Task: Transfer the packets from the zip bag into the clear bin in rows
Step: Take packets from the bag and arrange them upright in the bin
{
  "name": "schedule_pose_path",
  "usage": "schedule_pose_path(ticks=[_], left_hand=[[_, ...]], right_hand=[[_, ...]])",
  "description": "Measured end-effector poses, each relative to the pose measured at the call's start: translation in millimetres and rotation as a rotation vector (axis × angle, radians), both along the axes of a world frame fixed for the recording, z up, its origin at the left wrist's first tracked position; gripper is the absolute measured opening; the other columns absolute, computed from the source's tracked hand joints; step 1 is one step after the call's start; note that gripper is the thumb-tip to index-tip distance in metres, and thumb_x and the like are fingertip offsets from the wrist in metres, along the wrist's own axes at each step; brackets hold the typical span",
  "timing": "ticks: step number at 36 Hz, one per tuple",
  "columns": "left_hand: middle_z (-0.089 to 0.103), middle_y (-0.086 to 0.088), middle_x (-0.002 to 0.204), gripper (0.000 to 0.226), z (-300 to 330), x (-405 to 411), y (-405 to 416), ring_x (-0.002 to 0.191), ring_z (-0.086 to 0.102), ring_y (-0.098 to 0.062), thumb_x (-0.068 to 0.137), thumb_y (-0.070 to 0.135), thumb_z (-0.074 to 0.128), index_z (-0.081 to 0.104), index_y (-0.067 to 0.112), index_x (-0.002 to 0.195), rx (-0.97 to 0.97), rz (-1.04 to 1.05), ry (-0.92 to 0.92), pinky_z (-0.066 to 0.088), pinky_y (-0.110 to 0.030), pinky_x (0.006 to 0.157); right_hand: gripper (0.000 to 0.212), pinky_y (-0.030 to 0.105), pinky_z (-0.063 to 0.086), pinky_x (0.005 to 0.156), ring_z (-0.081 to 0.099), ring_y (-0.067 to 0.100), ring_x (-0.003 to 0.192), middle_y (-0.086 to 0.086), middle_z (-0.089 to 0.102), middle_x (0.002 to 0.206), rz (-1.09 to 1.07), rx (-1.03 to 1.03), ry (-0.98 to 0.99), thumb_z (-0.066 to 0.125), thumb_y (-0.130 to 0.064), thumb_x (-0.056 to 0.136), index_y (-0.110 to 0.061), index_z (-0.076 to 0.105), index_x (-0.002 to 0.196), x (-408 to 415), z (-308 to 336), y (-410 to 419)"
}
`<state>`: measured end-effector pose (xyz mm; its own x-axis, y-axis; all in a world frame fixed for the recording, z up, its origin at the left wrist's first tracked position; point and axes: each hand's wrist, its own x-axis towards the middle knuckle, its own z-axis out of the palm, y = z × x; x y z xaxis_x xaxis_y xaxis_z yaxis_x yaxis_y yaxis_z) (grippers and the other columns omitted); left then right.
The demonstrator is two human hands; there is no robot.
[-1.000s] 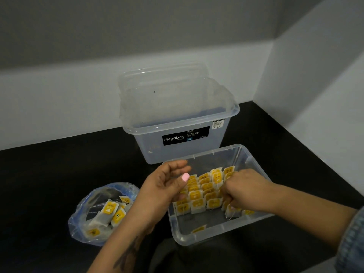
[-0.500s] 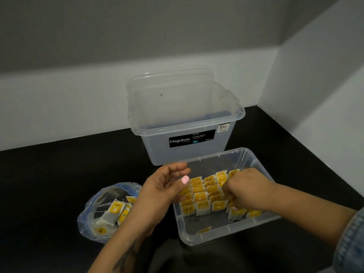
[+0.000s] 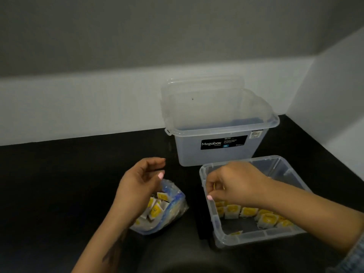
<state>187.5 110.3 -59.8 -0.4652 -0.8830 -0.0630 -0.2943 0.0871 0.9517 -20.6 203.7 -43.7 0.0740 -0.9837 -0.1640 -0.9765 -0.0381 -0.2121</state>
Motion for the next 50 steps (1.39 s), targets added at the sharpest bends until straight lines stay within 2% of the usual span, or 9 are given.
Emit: schedule_pose_path(ticks=[4,7,11,14,20,23,33,45,50], left_hand=[[0.061,0.014,0.1,0.031,-13.7,17.1,-13.9,0.09,0.057,0.003,0.088,0.01,0.061,0.057,0.038,0.097,-0.111,-0.023,-0.279,0.042,-0.01,0.064],[0.058,0.015,0.1,0.031,-23.0,22.5,-19.2,0.09,0.054,0.003,0.088,0.012,0.061,0.054,0.041,0.096,-0.129,-0.022,-0.384,0.039,-0.009,0.065],[0.055,0.021,0.097,0.031,-28.2,32.8,-25.5,0.091,0.054,0.003,0.088,0.015,0.061,0.057,0.039,0.107,-0.175,0.044,-0.423,0.043,-0.015,0.072],[0.054,0.024,0.098,0.034,-30.1,44.5,-31.3,0.088,0.052,0.008,0.088,0.015,0.061,0.056,0.039,0.111,-0.213,0.037,-0.442,0.038,-0.01,0.066],[0.054,0.023,0.1,0.035,-30.9,65.1,-37.6,0.091,0.051,0.008,0.087,0.014,0.062,0.055,0.041,0.109,-0.176,-0.011,-0.429,0.036,-0.009,0.065],[0.055,0.022,0.101,0.035,-31.5,73.1,-38.6,0.091,0.052,0.008,0.087,0.015,0.062,0.054,0.042,0.108,-0.155,-0.038,-0.419,0.039,-0.01,0.067],[0.055,0.023,0.102,0.036,-33.9,88.2,-40.2,0.094,0.052,0.008,0.087,0.018,0.063,0.052,0.046,0.106,-0.147,-0.07,-0.391,0.041,-0.012,0.071],[0.055,0.022,0.103,0.037,-32.4,83.9,-36.4,0.094,0.052,0.007,0.086,0.016,0.064,0.054,0.041,0.111,-0.17,-0.082,-0.407,0.044,-0.015,0.077],[0.055,0.022,0.102,0.037,-33.6,79.2,-34.8,0.092,0.052,0.007,0.086,0.016,0.064,0.055,0.039,0.112,-0.17,-0.072,-0.417,0.043,-0.013,0.072]], right_hand=[[0.015,0.015,0.037,0.06,0.05,-0.003,0.062,-0.014,0.058,0.069,0.0,0.012,-0.057,0.059,-0.043,0.089,-0.032,0.065,0.096,24.9,-0.4,-16.9],[0.015,0.019,0.042,0.065,0.051,0.0,0.065,-0.015,0.052,0.067,-0.032,0.005,-0.08,0.058,-0.037,0.091,-0.031,0.066,0.102,49.8,-5.0,-30.7],[0.023,0.029,0.05,0.08,0.059,0.013,0.089,-0.006,0.063,0.096,-0.093,0.101,-0.129,0.057,-0.027,0.092,-0.028,0.066,0.114,89.0,-18.2,-51.5],[0.03,0.033,0.047,0.08,0.06,0.024,0.102,0.006,0.062,0.115,-0.1,0.22,-0.027,0.056,-0.019,0.092,-0.022,0.063,0.122,116.1,-40.1,-72.1],[0.063,0.043,0.024,0.112,0.028,0.032,0.138,0.014,0.029,0.15,-0.187,0.74,0.097,0.053,-0.033,0.094,-0.012,0.026,0.148,153.4,-72.3,-132.6],[0.067,0.047,0.02,0.113,0.024,0.033,0.14,0.014,0.025,0.152,-0.182,0.797,0.14,0.052,-0.039,0.093,-0.014,0.023,0.148,160.3,-86.7,-145.0],[0.07,0.05,0.029,0.109,0.031,0.034,0.136,0.014,0.031,0.147,-0.021,0.757,0.318,0.067,-0.024,0.084,-0.013,0.032,0.144,160.3,-99.6,-149.5],[0.063,0.048,0.03,0.109,0.033,0.035,0.134,0.017,0.034,0.146,-0.22,0.772,0.012,0.057,-0.029,0.09,-0.01,0.03,0.144,155.8,-91.5,-151.8],[0.068,0.047,0.032,0.106,0.035,0.035,0.133,0.016,0.035,0.145,-0.258,0.784,0.025,0.061,-0.028,0.089,-0.012,0.027,0.146,158.4,-90.8,-150.6]])
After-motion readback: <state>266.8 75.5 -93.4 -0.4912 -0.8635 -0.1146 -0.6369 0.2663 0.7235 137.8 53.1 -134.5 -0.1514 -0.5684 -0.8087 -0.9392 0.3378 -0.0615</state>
